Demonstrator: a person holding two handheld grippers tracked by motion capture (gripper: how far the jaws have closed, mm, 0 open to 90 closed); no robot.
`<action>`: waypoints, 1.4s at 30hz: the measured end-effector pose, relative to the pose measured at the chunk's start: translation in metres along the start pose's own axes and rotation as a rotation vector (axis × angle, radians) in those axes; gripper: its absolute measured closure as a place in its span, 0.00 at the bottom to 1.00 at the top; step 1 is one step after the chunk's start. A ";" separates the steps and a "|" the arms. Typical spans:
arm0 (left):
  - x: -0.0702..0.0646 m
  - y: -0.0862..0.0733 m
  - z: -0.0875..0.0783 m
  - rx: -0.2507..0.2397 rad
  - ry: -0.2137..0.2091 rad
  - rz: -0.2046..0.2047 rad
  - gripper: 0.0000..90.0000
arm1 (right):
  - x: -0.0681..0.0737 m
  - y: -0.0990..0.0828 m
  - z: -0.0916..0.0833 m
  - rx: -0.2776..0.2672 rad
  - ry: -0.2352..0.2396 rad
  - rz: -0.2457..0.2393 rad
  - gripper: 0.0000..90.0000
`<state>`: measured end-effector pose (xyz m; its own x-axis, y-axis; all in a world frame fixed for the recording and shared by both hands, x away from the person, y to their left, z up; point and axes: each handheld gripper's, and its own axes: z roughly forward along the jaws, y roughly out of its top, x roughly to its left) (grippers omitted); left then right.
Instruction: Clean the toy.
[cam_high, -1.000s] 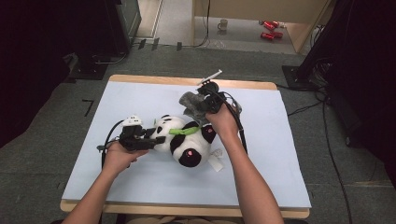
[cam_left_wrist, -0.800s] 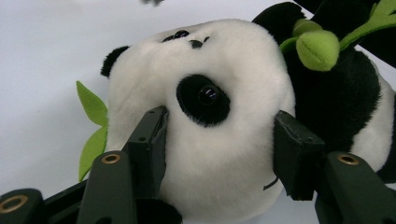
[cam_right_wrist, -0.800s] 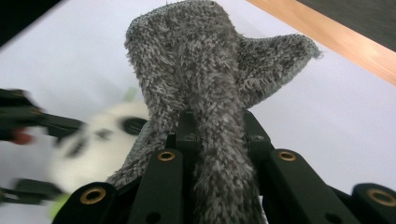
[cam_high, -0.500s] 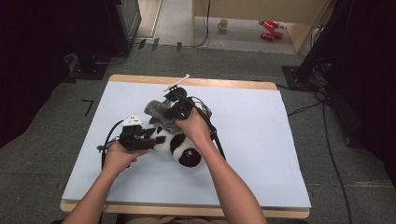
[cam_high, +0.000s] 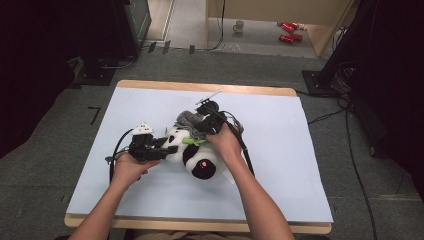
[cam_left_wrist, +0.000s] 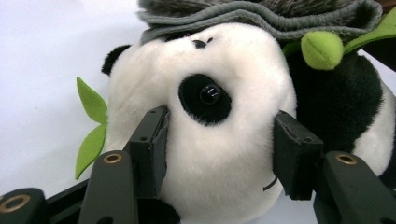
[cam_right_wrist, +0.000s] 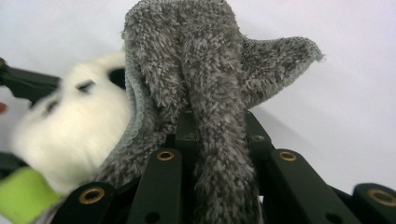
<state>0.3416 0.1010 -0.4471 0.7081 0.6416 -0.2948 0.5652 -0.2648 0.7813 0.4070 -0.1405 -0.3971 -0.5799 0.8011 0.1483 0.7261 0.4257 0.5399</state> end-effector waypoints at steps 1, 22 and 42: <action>0.000 0.000 0.000 0.001 -0.001 0.000 0.49 | -0.002 -0.002 -0.001 0.005 -0.005 0.001 0.83; -0.001 -0.001 0.000 -0.054 0.007 0.013 0.48 | -0.024 0.004 -0.060 -0.062 -0.055 0.019 0.83; -0.001 0.003 -0.003 -0.072 0.008 0.011 0.34 | 0.035 0.016 -0.016 -0.020 0.099 -0.064 0.83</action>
<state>0.3410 0.1016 -0.4422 0.7107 0.6445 -0.2821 0.5253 -0.2193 0.8222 0.3928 -0.1122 -0.3699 -0.6593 0.7267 0.1930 0.6793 0.4655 0.5674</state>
